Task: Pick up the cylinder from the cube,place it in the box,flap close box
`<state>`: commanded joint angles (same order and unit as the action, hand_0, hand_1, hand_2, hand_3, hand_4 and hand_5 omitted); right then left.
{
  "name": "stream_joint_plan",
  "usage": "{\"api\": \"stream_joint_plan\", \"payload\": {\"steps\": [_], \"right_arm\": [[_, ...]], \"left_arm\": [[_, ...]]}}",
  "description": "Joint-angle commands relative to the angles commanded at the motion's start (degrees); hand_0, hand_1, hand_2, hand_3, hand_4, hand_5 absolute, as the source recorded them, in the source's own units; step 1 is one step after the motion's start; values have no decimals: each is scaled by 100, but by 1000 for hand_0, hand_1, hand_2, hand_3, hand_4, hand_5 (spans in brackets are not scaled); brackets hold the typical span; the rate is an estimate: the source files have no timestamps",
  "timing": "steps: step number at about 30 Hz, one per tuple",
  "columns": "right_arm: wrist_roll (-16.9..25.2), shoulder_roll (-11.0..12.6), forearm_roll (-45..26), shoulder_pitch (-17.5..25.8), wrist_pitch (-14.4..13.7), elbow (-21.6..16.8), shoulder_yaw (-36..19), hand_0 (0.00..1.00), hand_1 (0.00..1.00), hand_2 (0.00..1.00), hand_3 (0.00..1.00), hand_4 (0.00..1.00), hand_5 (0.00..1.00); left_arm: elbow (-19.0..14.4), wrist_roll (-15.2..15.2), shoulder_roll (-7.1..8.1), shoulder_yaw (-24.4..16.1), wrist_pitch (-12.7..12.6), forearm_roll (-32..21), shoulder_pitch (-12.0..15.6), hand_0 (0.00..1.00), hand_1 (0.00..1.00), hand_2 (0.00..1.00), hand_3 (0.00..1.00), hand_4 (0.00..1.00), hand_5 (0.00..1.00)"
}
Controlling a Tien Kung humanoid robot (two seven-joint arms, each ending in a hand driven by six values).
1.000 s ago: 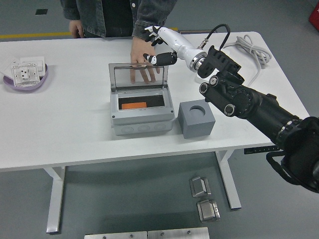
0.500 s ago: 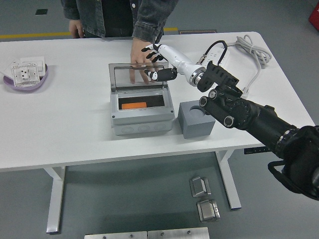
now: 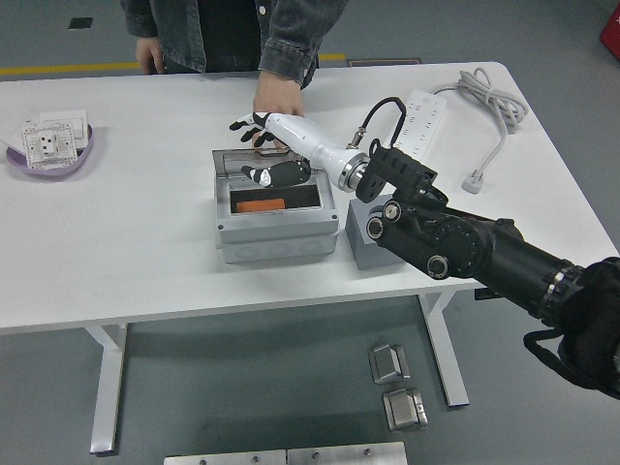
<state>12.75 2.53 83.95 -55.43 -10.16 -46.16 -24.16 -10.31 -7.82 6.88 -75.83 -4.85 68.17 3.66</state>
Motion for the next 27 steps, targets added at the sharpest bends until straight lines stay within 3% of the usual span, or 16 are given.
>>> {"api": "stream_joint_plan", "payload": {"steps": [4, 9, 16, 27], "right_arm": [[-91, 128, 70, 123, 1, -476, 119, 711, 642, 711, 805, 678, 237], [-136, 245, 76, 288, 4, -771, 167, 711, 642, 711, 805, 678, 237], [-184, 364, 88, 493, -3, -1003, 25, 689, 640, 712, 807, 679, 238], [-153, 346, 9, 866, -62, -1131, -113, 689, 639, 712, 806, 680, 238]], "left_arm": [[0, 21, -9, 19, -3, -45, 11, 631, 645, 639, 700, 666, 281], [0, 32, -26, 35, -1, -75, 28, 631, 645, 639, 700, 666, 281], [0, 16, -40, -14, -5, -53, 69, 631, 646, 637, 698, 665, 282], [0, 15, -75, -28, -9, -56, 98, 630, 646, 637, 698, 665, 281]]}}
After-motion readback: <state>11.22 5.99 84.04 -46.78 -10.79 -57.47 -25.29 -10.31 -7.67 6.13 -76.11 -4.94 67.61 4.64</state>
